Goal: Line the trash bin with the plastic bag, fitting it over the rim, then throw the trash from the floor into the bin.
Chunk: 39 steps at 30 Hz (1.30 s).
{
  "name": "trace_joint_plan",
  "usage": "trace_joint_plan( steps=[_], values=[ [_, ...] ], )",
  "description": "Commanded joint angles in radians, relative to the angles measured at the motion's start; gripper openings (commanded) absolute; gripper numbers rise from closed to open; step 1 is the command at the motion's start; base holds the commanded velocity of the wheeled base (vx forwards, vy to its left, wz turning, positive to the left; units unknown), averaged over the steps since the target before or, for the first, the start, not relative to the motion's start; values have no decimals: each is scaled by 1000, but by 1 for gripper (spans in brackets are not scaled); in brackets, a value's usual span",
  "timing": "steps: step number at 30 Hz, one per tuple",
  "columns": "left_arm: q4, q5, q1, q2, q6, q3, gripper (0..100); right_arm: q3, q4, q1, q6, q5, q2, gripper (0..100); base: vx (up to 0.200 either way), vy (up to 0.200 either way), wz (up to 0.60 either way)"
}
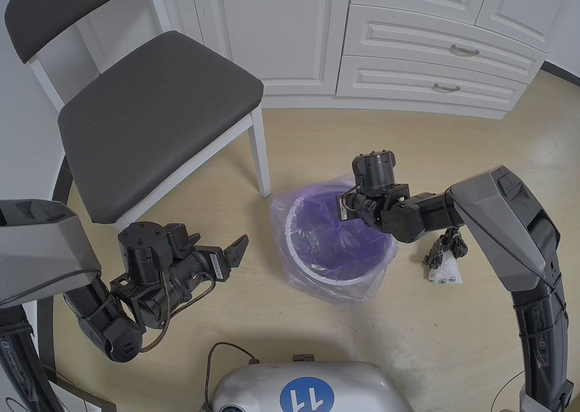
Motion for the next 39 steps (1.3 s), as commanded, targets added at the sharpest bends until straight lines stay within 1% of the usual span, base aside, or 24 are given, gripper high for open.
trace_joint_plan(
  steps=[1, 4, 8, 9, 11, 12, 17, 20, 21, 22, 23, 25, 26, 27, 28, 29, 30, 31, 32, 33, 34, 35, 39],
  values=[
    [0, 0, 0, 2, -1, 1, 100, 7, 36, -2, 28, 21, -16, 0, 0, 0, 0],
    [0, 0, 0, 2, -1, 3, 100, 13, 82, -4, 72, 65, -19, 0, 0, 0, 0],
    [-2, 0, 0, 0, -1, 6, 100, 15, 160, -5, 161, 134, -33, 0, 0, 0, 0],
    [-2, 0, 0, 0, -1, 6, 100, 15, 166, -5, 167, 140, -36, 0, 0, 0, 0],
    [-2, 0, -3, -9, -1, 10, 100, 22, 227, -11, 229, 205, -85, 0, 0, 0, 0],
    [-2, 0, -3, -12, 1, 13, 100, 25, 250, -15, 247, 225, -108, 0, 0, 0, 0],
    [-17, -3, -9, -55, -1, 35, 100, 81, 296, -22, 269, 235, -195, 0, 0, 0, 0],
    [-57, -1, -32, -98, -1, 75, 100, 225, 283, -27, 269, 235, -316, 0, 0, 0, 0],
    [-57, -1, -32, -98, -1, 75, 100, 225, 283, -27, 269, 235, -316, 0, 0, 0, 0],
    [-103, -3, -45, -116, 4, 108, 100, 314, 272, -27, 270, 231, -388, 0, 0, 0, 0],
    [-140, -1, -54, -124, 4, 127, 100, 368, 258, -27, 270, 229, -434, 0, 0, 0, 0],
    [-154, 0, -75, -159, 10, 151, 100, 481, 221, -28, 272, 226, -526, 0, 0, 0, 0],
    [-154, 0, -75, -159, 10, 151, 100, 481, 221, -28, 272, 226, -526, 0, 0, 0, 0],
    [-148, 0, -86, -197, 11, 164, 100, 556, 195, -28, 272, 225, -591, 100, 0, 0, 0],
    [-146, -1, -97, -237, 13, 173, 100, 633, 167, -30, 272, 221, -654, 100, 0, 0, 0],
    [-146, -1, -97, -237, 13, 173, 100, 633, 167, -30, 272, 221, -654, 100, 0, 0, 0],
    [-145, -9, -106, -309, 16, 184, 100, 779, 118, -42, 270, 217, -798, 100, 0, 0, 0],
    [-145, -9, -106, -309, 16, 184, 100, 779, 118, -42, 270, 217, -798, 100, 0, 0, 0],
    [-145, -11, -117, -354, 17, 193, 100, 880, 97, -61, 270, 202, -925, 100, 0, 0, 0],
    [-145, -11, -120, -371, 19, 196, 100, 917, 95, -74, 270, 197, -979, 100, 0, 0, 0],
    [-145, -11, -120, -371, 19, 196, 100, 917, 95, -74, 270, 197, -979, 100, 0, 0, 0],
    [-145, -12, -121, -398, 34, 199, 100, 995, 94, -108, 270, 192, -1094, 100, 0, 0, 0],
    [-145, -9, -121, -443, 70, 220, 100, 1108, 98, -196, 260, 194, -1306, 100, 0, 0, 0]
  ],
)
